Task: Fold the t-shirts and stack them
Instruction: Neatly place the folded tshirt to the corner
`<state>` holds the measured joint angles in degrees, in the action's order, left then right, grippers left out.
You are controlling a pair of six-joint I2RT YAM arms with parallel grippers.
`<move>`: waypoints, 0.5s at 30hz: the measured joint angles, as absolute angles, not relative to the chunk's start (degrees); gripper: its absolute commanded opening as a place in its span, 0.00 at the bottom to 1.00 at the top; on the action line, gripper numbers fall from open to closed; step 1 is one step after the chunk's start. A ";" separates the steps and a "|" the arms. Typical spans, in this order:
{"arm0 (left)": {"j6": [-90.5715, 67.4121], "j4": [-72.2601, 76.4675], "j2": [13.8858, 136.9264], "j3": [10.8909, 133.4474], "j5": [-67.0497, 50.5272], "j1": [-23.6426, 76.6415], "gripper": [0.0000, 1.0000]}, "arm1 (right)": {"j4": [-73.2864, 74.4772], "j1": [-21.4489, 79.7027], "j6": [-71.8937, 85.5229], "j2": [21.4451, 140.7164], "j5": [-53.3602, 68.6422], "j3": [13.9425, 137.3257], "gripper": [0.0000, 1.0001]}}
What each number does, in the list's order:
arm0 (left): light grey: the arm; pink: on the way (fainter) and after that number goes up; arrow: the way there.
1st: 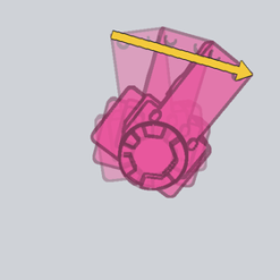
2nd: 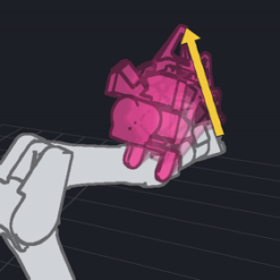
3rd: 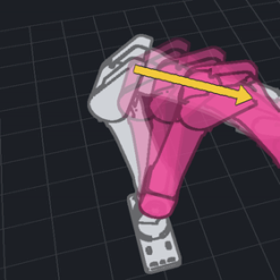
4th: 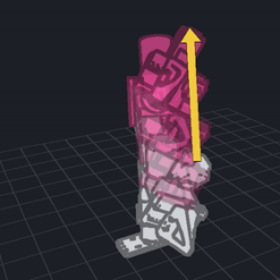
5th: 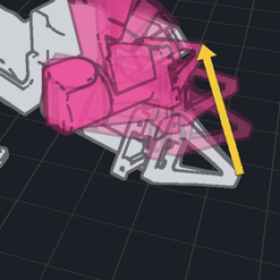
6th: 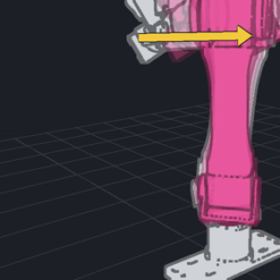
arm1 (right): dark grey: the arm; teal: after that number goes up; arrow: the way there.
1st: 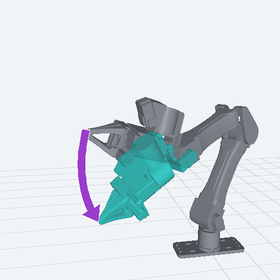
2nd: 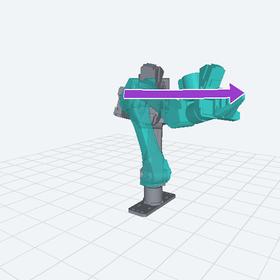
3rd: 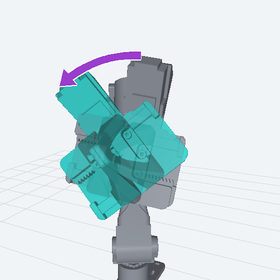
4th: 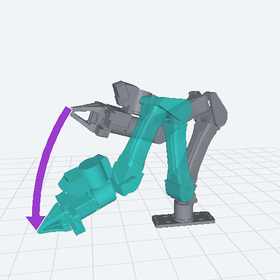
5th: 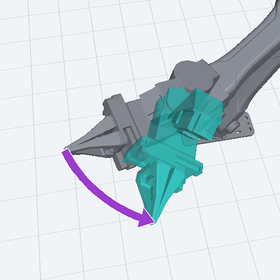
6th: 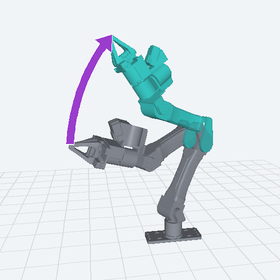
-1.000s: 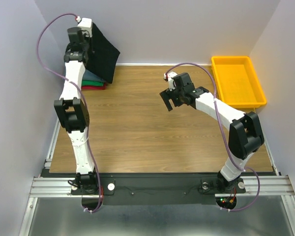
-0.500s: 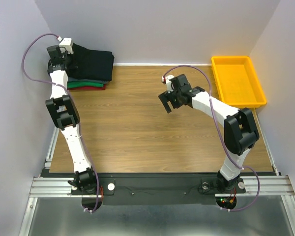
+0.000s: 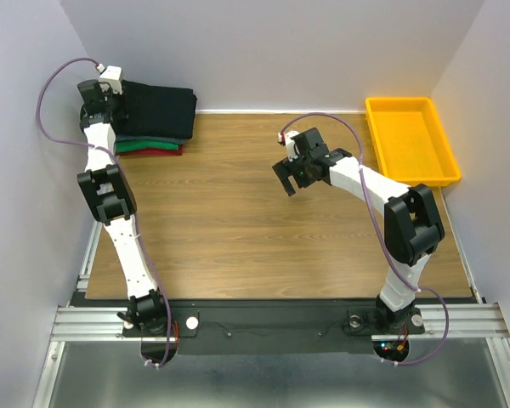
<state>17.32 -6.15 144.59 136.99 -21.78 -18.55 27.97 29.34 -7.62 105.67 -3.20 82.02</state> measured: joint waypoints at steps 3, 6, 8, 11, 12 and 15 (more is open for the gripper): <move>19.73 -5.82 144.35 136.97 -17.98 -18.52 0.51 | 27.99 29.34 -7.64 105.67 -3.05 82.02 1.00; 21.78 -5.82 143.48 136.97 -14.31 -18.61 0.52 | 28.03 29.34 -7.62 105.67 -2.92 82.02 1.00; 23.20 -5.87 142.28 136.84 -12.03 -18.74 0.52 | 28.05 29.34 -7.64 105.67 -2.70 82.02 1.00; 24.53 -5.39 139.09 135.57 -10.07 -19.07 0.50 | 28.05 29.34 -7.66 105.67 -2.48 81.93 1.00; 24.69 -4.99 137.58 134.30 -9.98 -19.20 0.47 | 28.05 29.34 -7.68 105.67 -2.42 81.87 1.00; 24.86 -4.58 132.44 130.39 -11.62 -19.79 0.45 | 28.14 29.34 -7.68 105.67 -2.07 81.56 1.00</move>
